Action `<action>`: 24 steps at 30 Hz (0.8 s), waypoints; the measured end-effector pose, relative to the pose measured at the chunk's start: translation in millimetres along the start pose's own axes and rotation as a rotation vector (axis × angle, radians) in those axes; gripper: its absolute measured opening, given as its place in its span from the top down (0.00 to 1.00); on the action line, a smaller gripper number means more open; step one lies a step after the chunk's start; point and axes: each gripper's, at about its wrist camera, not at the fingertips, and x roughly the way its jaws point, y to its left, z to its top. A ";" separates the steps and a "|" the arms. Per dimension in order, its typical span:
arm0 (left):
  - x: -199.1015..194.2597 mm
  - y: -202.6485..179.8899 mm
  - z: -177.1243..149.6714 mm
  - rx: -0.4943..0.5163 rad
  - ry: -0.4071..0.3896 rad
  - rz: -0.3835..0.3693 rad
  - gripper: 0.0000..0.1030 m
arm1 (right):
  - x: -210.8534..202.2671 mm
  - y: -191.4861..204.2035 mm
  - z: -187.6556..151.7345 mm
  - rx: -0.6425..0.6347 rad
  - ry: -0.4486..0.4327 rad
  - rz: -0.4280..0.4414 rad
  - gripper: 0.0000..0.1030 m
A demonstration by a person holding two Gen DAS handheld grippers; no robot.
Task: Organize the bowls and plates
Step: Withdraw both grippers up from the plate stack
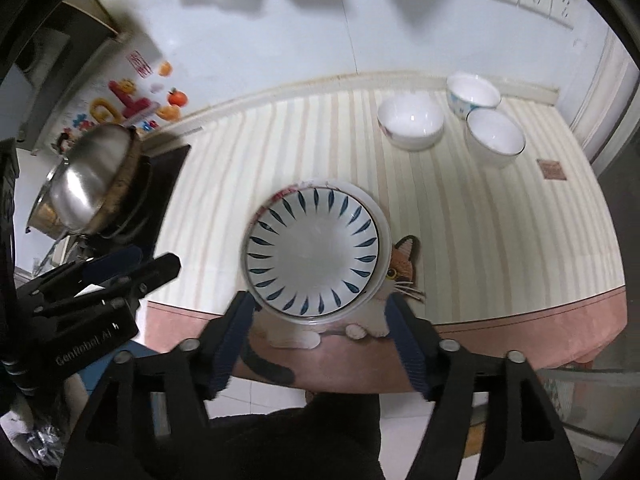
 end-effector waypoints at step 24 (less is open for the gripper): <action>-85.3 1.4 -66.4 -0.024 -0.120 0.020 0.10 | -131.4 35.5 -75.4 0.022 -0.195 -0.031 0.09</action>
